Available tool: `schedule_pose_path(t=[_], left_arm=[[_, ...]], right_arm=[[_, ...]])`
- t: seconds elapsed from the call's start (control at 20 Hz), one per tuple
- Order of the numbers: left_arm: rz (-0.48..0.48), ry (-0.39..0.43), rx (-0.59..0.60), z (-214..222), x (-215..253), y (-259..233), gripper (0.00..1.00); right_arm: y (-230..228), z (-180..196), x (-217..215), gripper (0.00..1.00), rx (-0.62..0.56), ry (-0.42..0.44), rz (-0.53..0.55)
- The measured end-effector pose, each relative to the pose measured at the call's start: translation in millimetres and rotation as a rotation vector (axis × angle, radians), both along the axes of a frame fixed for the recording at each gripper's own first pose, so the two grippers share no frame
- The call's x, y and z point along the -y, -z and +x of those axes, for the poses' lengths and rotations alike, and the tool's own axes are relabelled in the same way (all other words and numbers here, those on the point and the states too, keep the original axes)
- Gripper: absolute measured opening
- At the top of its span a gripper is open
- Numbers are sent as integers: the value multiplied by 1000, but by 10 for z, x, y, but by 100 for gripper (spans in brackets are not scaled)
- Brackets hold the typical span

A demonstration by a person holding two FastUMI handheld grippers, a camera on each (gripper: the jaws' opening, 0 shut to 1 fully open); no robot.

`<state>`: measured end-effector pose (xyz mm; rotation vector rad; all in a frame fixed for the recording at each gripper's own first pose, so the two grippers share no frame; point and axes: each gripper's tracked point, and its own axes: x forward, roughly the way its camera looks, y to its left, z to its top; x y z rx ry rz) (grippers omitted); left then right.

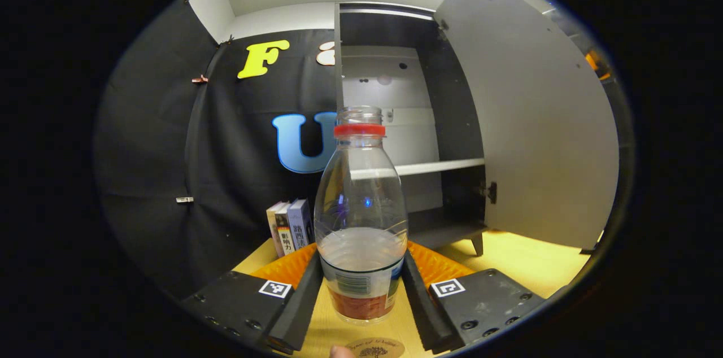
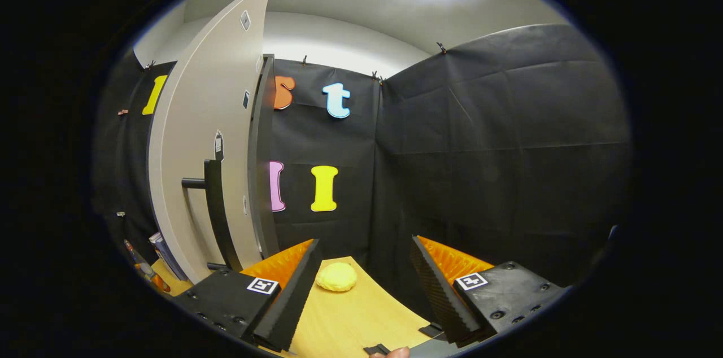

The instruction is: Open the cabinet door with the right hand, grasp the bottle in the cabinet with the left hand and place it on the coaster, then close the cabinet door with the right hand.

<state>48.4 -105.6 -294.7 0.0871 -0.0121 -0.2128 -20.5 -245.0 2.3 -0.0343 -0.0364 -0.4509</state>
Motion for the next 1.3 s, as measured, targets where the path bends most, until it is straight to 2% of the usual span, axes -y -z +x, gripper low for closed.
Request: schedule_pose_path(t=[0.25, 0.45, 0.5, 0.55, 0.65, 0.95, 1.2, 1.3], left_arm=[[-26, 0, -66, -131, -85, 511, 75], [-46, 22, -82, -173, -90, 768, 75], [-36, 17, -96, -181, -104, 866, 75], [-29, 16, -106, -190, -124, 949, 75], [-26, 16, -117, -208, -143, 1081, 75], [-61, 41, -108, -230, -131, 1214, 76], [-35, 57, -134, -303, -109, 1322, 79], [-39, 68, -136, -325, -95, 1310, 83]], right_arm=[[2, -57, 135, 100, -14, 72, -26], [60, -58, 144, 98, -46, 86, -44], [80, -58, 143, 94, -55, 88, -43], [101, -56, 149, 98, -65, 92, -41], [126, -55, 154, 98, -77, 97, -36], [164, -98, 99, 98, -114, 106, -72], [168, -92, 79, 98, -108, 108, -54], [195, -118, 93, 94, -112, 114, -42]])
